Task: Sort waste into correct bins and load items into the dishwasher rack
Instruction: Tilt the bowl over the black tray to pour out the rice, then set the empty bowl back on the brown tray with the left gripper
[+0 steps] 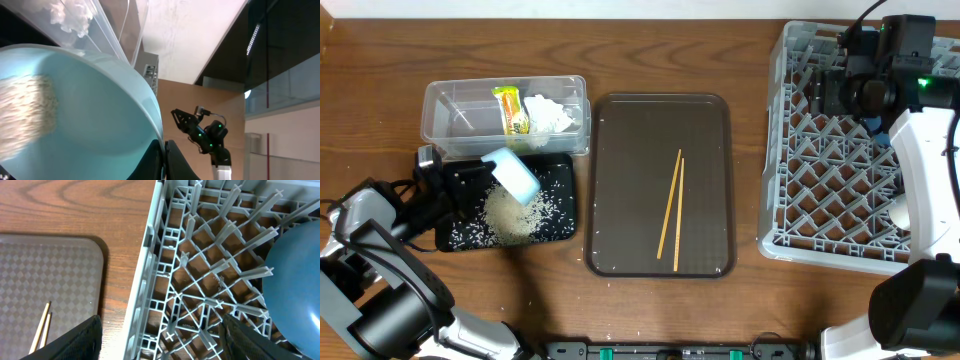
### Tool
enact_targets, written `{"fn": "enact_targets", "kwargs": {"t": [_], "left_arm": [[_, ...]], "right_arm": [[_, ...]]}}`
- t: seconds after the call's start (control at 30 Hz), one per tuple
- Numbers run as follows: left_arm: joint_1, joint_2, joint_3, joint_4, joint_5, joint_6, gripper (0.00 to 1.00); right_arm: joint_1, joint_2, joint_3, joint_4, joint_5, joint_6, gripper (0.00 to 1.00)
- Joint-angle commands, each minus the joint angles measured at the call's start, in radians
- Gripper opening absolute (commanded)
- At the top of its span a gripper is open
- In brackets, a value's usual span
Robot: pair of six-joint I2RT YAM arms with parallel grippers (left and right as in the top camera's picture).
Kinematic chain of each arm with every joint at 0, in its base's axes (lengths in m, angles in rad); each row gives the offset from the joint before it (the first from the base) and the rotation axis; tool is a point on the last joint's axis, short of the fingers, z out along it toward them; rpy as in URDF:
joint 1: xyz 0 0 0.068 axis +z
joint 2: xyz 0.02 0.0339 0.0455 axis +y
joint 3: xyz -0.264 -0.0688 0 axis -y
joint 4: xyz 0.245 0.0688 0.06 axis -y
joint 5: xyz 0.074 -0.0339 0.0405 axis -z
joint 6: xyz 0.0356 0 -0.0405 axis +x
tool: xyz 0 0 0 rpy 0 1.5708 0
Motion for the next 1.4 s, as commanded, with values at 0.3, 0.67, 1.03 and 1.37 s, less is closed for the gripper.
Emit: {"fn": "enact_targets", "kwargs": {"t": [0.3, 0.67, 1.03, 1.37], "left_arm": [[-0.006, -0.008, 0.001, 0.107, 0.027, -0.028, 0.06], [-0.022, -0.019, 0.005, 0.105, -0.084, -0.080, 0.06], [-0.291, -0.274, 0.031, 0.026, -0.270, 0.031, 0.06], [-0.857, -0.352, 0.039, 0.396, -0.830, -0.287, 0.06]], "right_arm": [[0.001, -0.004, -0.001, -0.002, 0.012, 0.008, 0.74], [0.001, -0.004, -0.001, -0.002, 0.012, 0.008, 0.74], [0.001, -0.004, -0.001, -0.005, 0.019, 0.009, 0.74], [0.001, -0.004, -0.001, -0.006, 0.019, 0.009, 0.74]]}}
